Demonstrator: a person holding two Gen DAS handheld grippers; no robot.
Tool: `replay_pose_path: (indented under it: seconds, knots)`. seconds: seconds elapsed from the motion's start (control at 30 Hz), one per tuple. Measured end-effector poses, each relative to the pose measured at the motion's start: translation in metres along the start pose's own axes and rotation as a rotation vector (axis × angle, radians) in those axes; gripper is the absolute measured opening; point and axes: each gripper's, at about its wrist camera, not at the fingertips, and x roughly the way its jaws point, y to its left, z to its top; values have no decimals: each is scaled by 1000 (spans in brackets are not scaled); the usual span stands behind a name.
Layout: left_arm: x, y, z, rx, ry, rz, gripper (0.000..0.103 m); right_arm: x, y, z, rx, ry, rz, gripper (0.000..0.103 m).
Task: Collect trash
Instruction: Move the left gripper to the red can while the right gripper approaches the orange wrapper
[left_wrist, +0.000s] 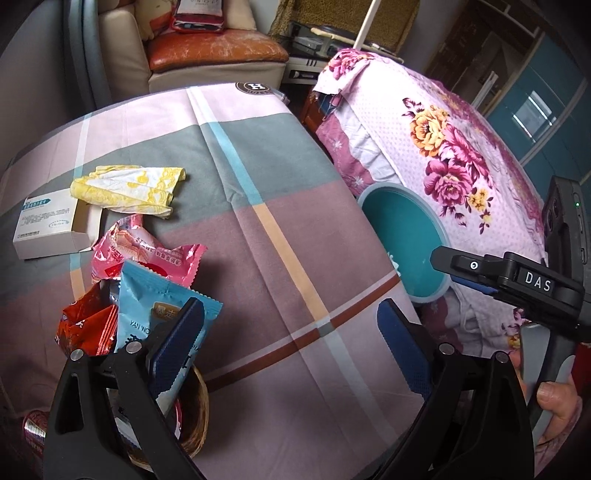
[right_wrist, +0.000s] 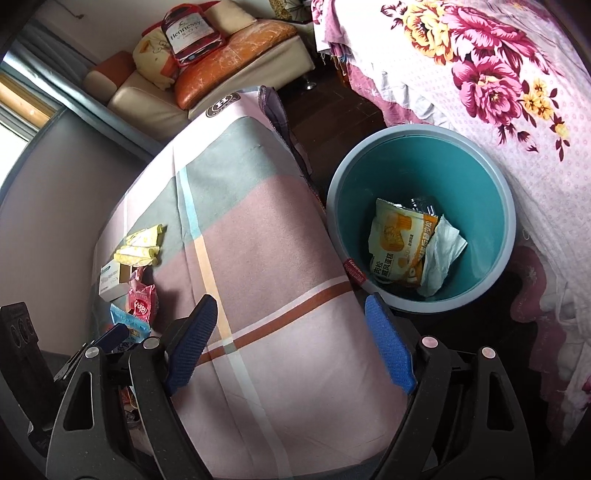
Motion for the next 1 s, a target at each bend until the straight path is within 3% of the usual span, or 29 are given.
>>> replay_pose_path:
  seconds: [0.57, 0.77, 1.0]
  knots:
    - [-81, 118, -54, -257, -31, 153, 95, 25, 105, -59, -218, 146, 61, 79]
    - [-107, 145, -79, -359, -50, 228, 95, 19, 128, -80, -281, 156, 99, 83]
    - [-112, 166, -112, -464, -34, 296, 95, 20, 138, -97, -324, 188, 126, 84]
